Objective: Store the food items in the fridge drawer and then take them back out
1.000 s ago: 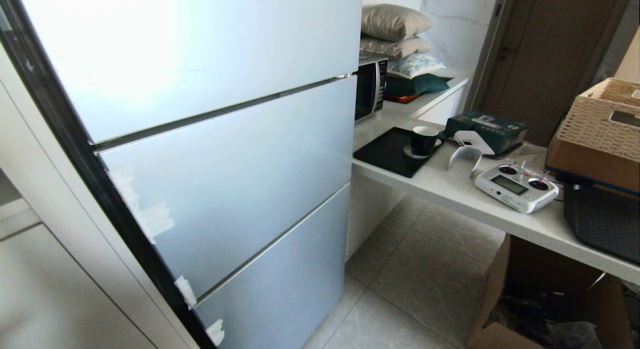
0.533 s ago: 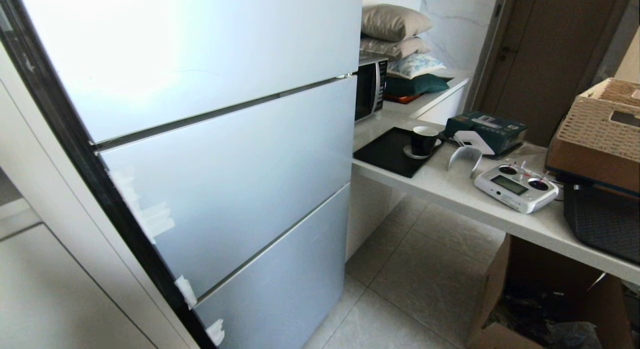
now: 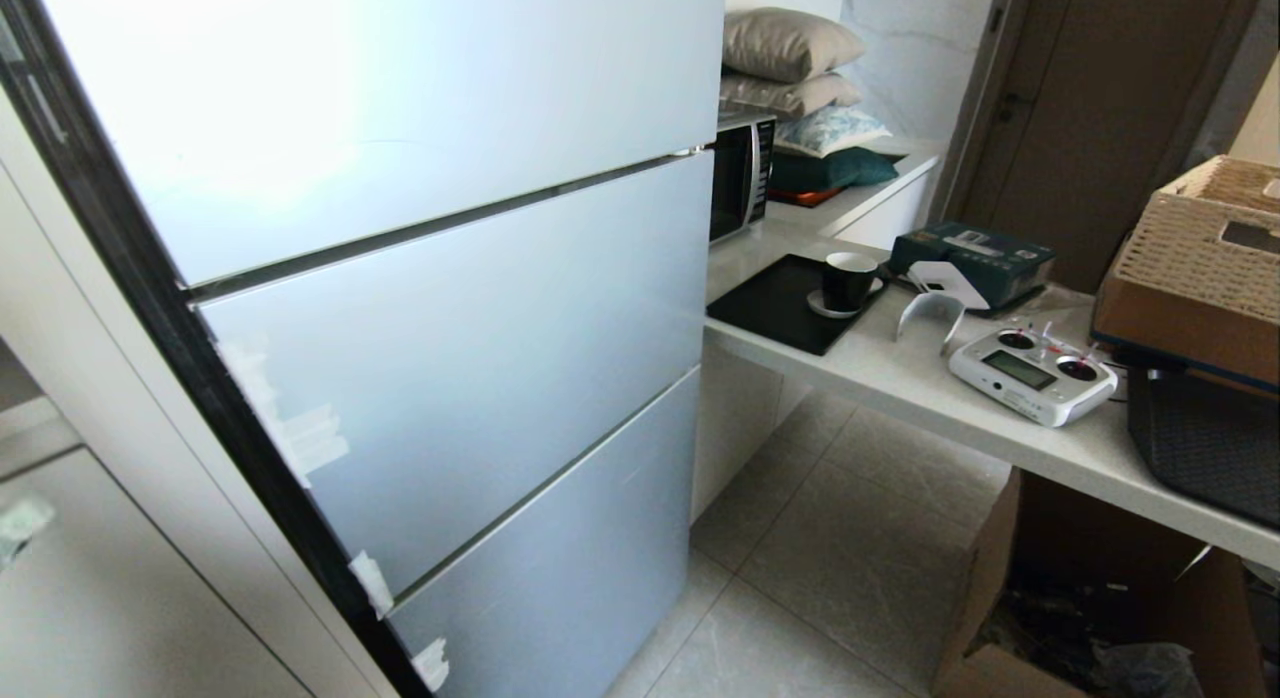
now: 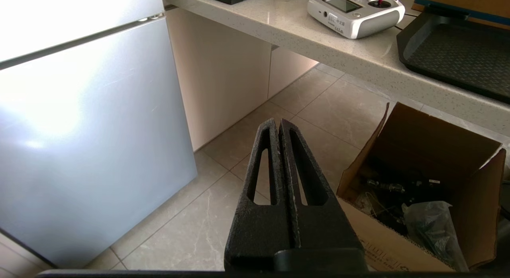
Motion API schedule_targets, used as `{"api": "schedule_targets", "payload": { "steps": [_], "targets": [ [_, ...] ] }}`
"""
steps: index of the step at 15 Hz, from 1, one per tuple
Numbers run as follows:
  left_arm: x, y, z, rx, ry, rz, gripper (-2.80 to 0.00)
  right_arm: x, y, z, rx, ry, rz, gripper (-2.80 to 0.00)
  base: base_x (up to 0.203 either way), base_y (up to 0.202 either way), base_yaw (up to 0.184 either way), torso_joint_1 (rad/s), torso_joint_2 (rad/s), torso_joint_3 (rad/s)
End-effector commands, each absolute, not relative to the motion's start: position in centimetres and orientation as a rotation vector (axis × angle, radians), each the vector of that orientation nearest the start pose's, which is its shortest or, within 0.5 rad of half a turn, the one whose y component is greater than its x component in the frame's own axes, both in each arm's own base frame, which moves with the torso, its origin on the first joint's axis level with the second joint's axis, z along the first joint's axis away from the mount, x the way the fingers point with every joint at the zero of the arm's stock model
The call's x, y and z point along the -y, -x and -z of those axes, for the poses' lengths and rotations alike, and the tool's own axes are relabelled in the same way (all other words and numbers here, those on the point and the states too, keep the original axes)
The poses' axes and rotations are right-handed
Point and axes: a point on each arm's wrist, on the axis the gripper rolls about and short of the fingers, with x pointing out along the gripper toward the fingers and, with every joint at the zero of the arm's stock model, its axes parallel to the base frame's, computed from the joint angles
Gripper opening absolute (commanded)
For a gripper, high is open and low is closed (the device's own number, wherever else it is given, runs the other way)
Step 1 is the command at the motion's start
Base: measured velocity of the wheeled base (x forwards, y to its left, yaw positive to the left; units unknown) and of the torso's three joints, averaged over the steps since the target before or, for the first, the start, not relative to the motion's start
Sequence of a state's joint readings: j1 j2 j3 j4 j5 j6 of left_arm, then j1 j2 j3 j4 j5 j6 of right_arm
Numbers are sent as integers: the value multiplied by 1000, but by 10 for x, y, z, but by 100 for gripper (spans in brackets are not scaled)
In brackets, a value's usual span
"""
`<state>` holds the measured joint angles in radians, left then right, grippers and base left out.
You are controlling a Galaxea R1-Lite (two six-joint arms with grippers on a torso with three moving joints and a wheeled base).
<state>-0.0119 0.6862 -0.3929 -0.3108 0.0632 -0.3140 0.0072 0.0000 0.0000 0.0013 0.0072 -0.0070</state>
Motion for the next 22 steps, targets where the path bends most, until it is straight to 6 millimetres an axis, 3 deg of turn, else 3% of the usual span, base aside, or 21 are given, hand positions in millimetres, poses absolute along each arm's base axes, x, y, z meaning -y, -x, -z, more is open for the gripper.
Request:
{"api": "schedule_targets", "payload": {
  "steps": [1, 3, 6, 10, 18, 22],
  "targets": [
    [-1, -118, -219, -41, 394, -73, -280, 0, 23, -75, -3, 8, -15, -280, 0, 0, 0, 0, 0, 0],
    [-8, -150, -232, -1, 493, -117, -280, 0, 23, -75, -3, 8, -15, -280, 0, 0, 0, 0, 0, 0],
    [-31, -180, -238, 40, 545, -229, -280, 0, 23, -75, -3, 8, -15, -280, 0, 0, 0, 0, 0, 0],
    [-39, -204, -222, 5, 551, -242, -280, 0, 23, -75, -3, 8, -15, -280, 0, 0, 0, 0, 0, 0],
    [-40, -238, -197, -20, 555, -172, -280, 0, 23, -75, -3, 8, -15, -280, 0, 0, 0, 0, 0, 0],
    [-33, -238, -195, -16, 587, -135, -280, 0, 23, -75, -3, 8, -15, -280, 0, 0, 0, 0, 0, 0]
  ]
}}
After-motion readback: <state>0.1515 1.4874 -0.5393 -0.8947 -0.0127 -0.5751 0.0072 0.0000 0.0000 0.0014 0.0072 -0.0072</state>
